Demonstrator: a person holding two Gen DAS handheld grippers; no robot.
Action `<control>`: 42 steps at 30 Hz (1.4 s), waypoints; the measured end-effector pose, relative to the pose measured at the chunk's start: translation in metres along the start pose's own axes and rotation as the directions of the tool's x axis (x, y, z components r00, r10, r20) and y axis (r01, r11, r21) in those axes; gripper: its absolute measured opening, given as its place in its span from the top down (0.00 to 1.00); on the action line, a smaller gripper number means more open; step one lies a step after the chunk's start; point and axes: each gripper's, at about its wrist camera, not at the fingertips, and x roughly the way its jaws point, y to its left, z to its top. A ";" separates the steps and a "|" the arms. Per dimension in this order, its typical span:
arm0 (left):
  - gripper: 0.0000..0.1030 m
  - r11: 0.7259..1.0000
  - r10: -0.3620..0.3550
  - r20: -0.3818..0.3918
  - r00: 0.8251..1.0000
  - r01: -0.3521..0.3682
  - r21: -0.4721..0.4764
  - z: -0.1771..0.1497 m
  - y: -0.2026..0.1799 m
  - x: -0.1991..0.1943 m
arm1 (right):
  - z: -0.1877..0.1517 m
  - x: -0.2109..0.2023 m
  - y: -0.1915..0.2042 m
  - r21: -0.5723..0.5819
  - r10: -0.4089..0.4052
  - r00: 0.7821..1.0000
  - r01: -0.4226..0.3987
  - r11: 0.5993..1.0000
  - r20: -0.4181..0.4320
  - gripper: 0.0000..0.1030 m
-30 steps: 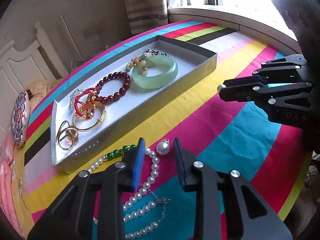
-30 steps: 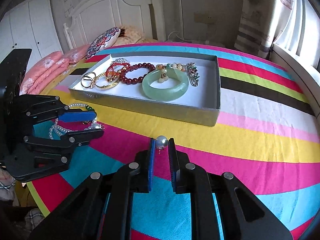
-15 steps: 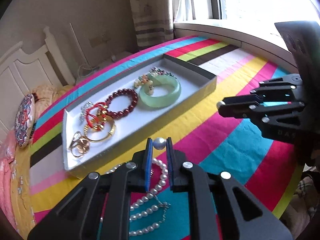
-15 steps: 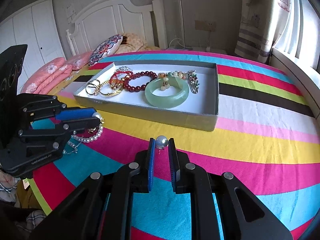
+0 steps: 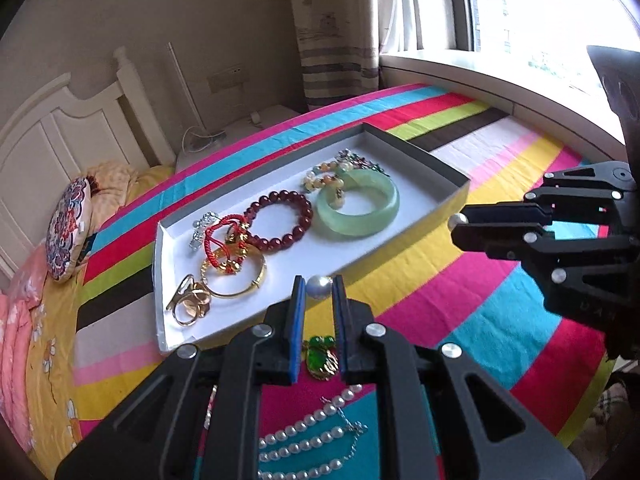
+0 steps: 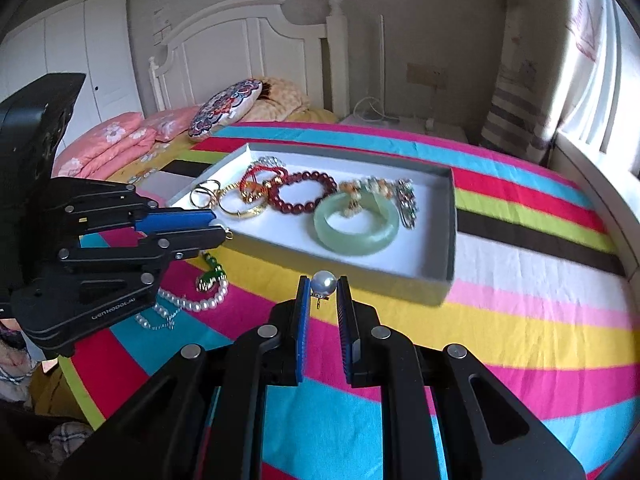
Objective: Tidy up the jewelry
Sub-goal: 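Lower both pearl earrings into the tray and open both grippers, then close the right gripper on the pearl necklace with green pendant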
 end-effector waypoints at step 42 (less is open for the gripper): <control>0.04 0.932 0.238 0.085 0.968 -0.202 -0.302 0.003 0.089 -0.046 | 0.046 -0.009 -0.010 0.071 -0.004 0.992 -0.005 0.997 0.125 0.39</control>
